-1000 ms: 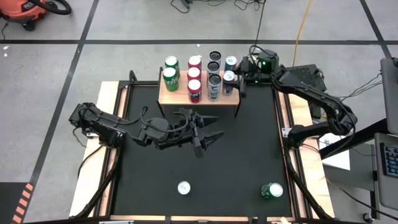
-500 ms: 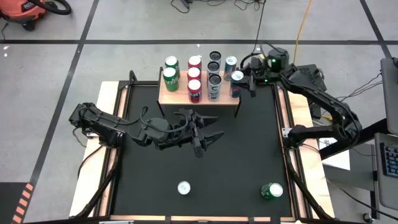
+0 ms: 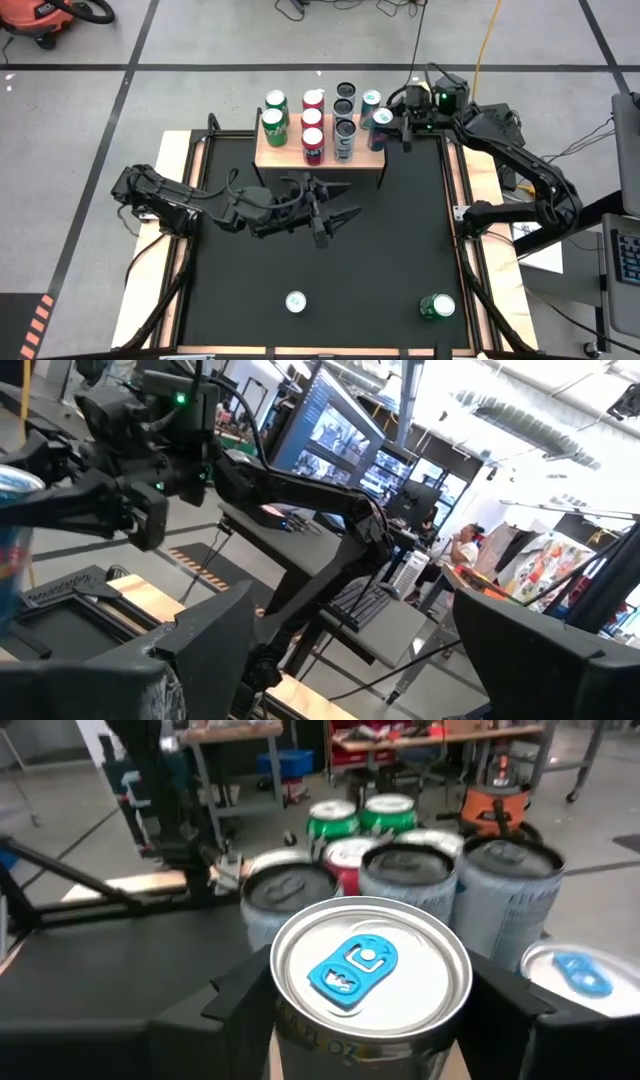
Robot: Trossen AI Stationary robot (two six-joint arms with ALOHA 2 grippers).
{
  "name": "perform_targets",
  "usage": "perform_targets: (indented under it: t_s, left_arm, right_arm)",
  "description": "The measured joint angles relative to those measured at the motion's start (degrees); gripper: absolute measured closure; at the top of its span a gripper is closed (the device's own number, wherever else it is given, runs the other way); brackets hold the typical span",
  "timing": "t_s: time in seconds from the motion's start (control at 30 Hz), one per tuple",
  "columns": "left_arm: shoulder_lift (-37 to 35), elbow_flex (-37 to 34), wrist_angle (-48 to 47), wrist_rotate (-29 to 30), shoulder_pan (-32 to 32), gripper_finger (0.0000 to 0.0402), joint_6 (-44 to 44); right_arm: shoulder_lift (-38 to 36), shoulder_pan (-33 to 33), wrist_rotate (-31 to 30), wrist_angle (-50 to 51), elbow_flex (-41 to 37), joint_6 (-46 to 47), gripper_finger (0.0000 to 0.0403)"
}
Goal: Place canned beverage on shelf
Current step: Put the top blue soda can on the shelf aligned with the other blue soda can
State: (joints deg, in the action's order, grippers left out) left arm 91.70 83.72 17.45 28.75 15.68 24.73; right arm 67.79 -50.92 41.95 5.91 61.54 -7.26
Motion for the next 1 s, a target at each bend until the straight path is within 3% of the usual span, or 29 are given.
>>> perform_targets:
  t_s: [0.53,1.0]
  left_arm:
    - [0.0,0.0,0.0,0.0,0.0,0.0059,0.1]
    - [0.0,0.0,0.0,0.0,0.0,0.0059,0.2]
  right_arm:
    - [7.0,1.2,0.3,-4.2,0.0,-0.9,0.0179]
    - [8.1,1.1,-0.6,-5.7,0.0,-2.9,0.0179]
